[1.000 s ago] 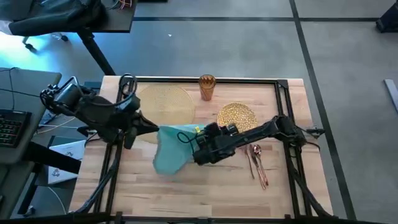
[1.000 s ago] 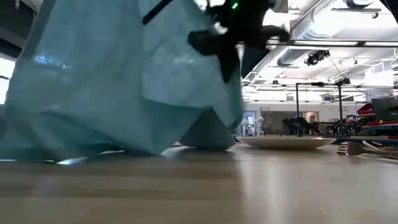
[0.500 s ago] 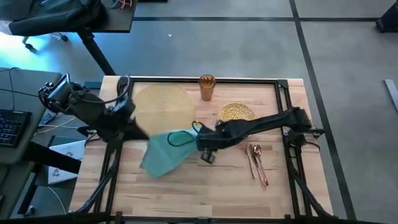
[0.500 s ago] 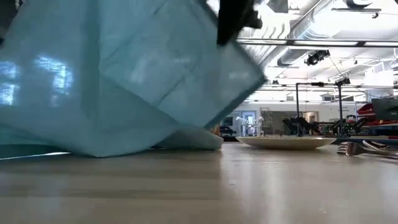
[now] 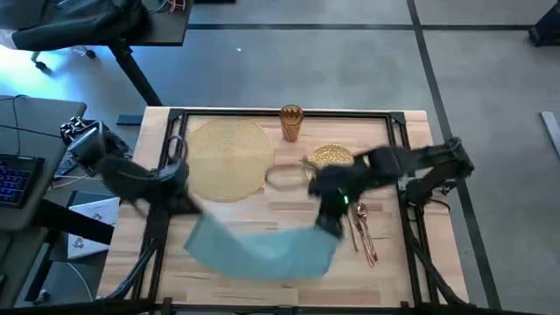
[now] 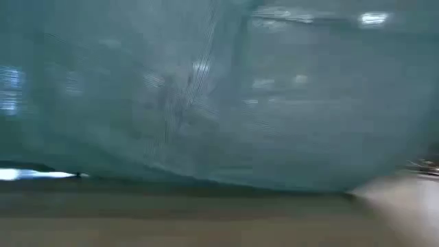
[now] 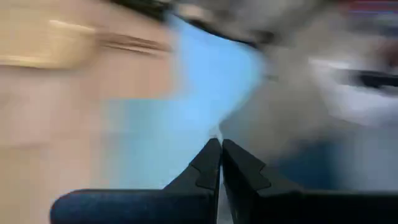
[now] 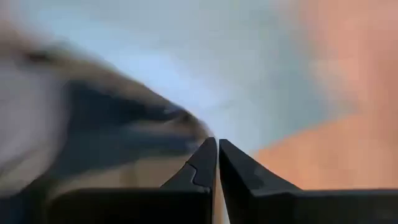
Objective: Set table place
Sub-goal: Fold the blue table napkin
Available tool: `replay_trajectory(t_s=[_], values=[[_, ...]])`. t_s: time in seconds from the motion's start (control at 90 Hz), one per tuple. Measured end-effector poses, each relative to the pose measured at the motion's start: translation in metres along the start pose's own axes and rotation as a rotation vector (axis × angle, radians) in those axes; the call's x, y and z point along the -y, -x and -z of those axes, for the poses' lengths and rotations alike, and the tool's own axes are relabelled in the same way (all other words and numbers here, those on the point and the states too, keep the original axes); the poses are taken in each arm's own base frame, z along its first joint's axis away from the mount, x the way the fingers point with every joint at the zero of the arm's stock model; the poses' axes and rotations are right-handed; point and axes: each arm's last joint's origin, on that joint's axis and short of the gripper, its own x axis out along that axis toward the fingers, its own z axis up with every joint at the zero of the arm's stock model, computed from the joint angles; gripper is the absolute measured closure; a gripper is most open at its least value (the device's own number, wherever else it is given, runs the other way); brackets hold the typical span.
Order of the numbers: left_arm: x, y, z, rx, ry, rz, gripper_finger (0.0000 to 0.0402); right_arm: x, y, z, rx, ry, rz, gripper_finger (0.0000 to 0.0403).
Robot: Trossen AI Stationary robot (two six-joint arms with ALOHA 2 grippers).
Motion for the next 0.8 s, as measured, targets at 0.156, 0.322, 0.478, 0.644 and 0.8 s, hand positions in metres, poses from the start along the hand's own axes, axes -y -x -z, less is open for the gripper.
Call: replay_trajectory(t_s=[0.156,0.322,0.478,0.644,0.8], values=[[-0.033,-0.018,0.010,0.065,0.031,-0.464,0.0402,0.057,-0.010,-0.025,0.044,-0.114,0.280,0.0403],[-0.048,-0.049,0.016,0.012,0.077,-0.539,0.0402,0.084,-0.041,-0.039,0.089,-0.055,0.291,0.0403],[-0.056,-0.078,0.032,-0.168,0.087,-0.561,0.0402,0.084,-0.082,-0.032,0.071,0.020,0.126,0.0403],[-0.059,-0.091,0.042,-0.260,0.103,-0.536,0.0402,0.084,-0.122,-0.015,0.083,-0.003,0.025,0.0403],[-0.053,-0.091,0.042,-0.350,0.101,-0.382,0.0402,0.086,-0.156,-0.002,0.114,-0.012,-0.040,0.0397]])
